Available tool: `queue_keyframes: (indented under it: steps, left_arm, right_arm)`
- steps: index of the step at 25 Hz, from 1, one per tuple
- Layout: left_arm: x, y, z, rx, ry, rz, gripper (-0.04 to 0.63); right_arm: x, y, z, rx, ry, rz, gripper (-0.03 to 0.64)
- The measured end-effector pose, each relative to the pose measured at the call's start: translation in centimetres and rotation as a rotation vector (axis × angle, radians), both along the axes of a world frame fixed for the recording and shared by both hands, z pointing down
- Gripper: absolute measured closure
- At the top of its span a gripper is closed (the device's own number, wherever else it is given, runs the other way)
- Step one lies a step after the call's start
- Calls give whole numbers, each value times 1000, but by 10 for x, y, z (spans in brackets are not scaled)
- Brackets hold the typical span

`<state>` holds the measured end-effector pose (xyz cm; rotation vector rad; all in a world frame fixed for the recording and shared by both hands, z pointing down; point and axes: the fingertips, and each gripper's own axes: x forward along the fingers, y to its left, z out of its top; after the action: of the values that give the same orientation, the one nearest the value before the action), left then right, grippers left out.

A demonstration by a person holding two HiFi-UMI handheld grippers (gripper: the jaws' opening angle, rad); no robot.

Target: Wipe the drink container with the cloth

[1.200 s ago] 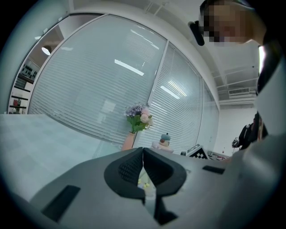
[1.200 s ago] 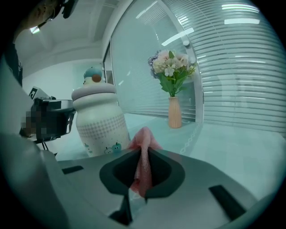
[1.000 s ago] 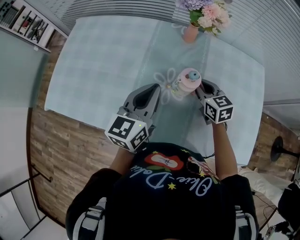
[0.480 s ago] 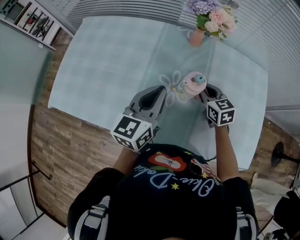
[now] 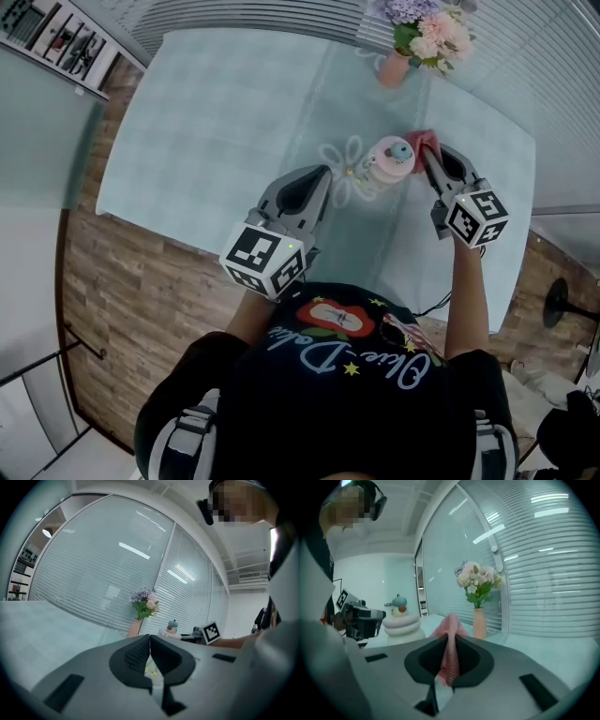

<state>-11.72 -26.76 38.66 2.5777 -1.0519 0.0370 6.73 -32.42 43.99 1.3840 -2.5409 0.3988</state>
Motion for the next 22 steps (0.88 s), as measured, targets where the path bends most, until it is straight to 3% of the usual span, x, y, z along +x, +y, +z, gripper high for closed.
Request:
queue_keyframes:
  steps: [5, 8, 22]
  left_arm:
    - [0, 0, -2, -2, 4, 18, 592]
    - [1, 1, -4, 3, 2, 32, 592]
    - [-8, 27, -16, -9, -21, -78, 592]
  right_arm:
    - [-7, -9, -42, 101, -81, -62, 589]
    - [-17, -10, -48, 116, -74, -132, 589]
    - [-53, -7, -29, 25, -54, -377, 589]
